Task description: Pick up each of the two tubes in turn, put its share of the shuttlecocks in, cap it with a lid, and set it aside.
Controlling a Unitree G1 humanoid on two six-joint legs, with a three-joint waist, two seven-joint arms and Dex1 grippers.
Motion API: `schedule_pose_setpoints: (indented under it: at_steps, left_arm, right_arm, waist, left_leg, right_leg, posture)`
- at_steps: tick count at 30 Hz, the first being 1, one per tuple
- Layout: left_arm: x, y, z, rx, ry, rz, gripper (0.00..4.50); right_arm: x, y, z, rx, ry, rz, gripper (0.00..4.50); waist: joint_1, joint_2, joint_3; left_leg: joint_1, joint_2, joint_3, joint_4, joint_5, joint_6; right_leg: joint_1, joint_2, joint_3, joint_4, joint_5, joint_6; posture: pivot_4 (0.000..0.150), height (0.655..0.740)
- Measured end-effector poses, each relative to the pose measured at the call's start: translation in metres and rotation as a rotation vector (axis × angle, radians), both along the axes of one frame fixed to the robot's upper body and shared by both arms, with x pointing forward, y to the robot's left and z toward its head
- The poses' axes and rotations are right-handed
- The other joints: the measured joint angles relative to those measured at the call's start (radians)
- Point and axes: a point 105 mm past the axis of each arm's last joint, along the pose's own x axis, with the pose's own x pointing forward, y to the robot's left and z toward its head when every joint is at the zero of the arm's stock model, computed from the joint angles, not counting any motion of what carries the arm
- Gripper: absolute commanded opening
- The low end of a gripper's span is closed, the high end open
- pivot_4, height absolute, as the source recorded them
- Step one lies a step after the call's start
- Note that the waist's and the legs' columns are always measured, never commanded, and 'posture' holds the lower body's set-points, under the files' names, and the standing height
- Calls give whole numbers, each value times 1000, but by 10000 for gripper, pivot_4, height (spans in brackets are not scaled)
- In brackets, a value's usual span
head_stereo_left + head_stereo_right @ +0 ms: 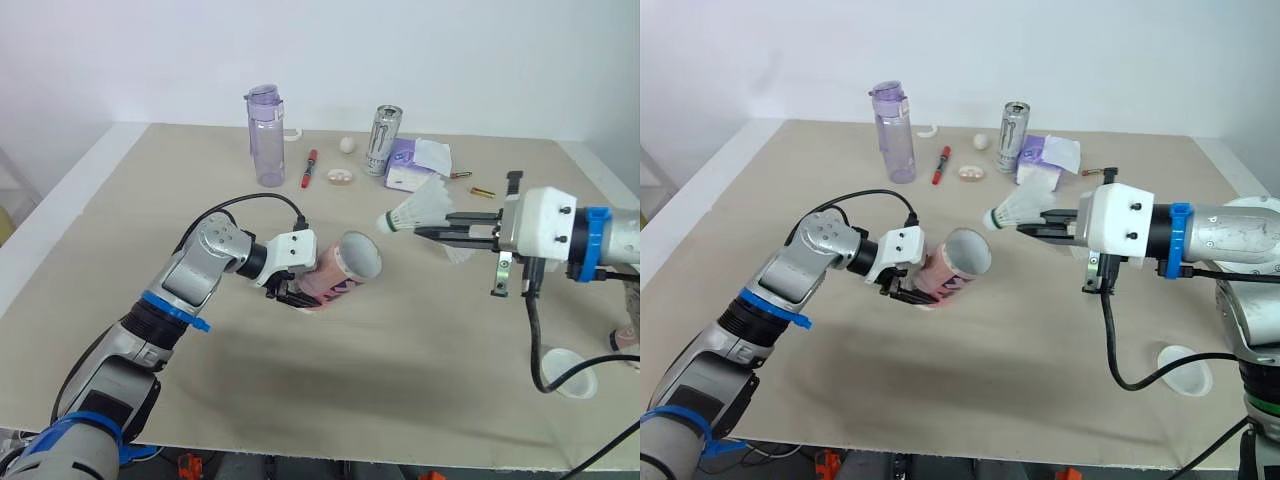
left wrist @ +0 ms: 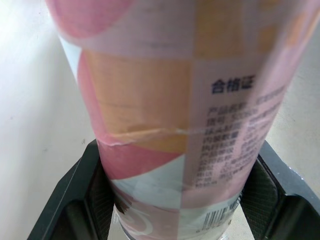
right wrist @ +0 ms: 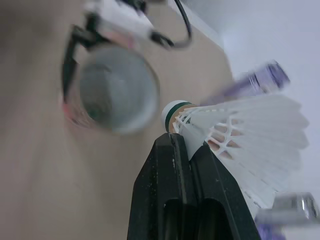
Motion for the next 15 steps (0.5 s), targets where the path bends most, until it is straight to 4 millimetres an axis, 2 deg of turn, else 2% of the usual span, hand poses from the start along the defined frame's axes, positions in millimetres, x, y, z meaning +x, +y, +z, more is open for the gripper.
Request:
schedule_pose_setpoints:
  at_steps: [4,8,11,14,15]
  left_arm:
    - [1,-1,0,-2,5,1,31173]
    - [1,-1,0,-3,9,2,31173]
    - [2,-1,0,-4,10,4,31173]
    - [1,-1,0,-4,11,5,31173]
    - [1,-1,0,-5,11,6,31173]
  right_arm:
    - [-5,12,-5,-6,13,62,439]
    - [-6,16,-12,-38,18,88,439]
    - [-4,23,-29,-87,21,124,439]
    - [-1,24,-34,-104,23,127,439]
    - [1,26,-39,-122,23,135,3353]
  waist:
    - [1,0,0]
    - [1,-1,0]
    - [1,0,0]
    - [1,-1,0]
    - [1,0,0]
  left_leg:
    - [0,0,0,0,0,0]
    - [0,0,0,0,0,0]
    - [0,0,0,0,0,0]
    - [0,0,0,0,0,0]
    - [0,0,0,0,0,0]
  right_leg:
    - [0,0,-1,0,0,0]
    - [0,-1,-1,0,0,0]
    - [0,0,-1,0,0,-1]
    - [0,0,-1,0,0,-1]
    - [0,-1,-1,0,0,-1]
  posture:
    - [1500,7400]
    - [1500,7400]
    - [1500,7400]
    - [1500,7400]
    - [1500,7400]
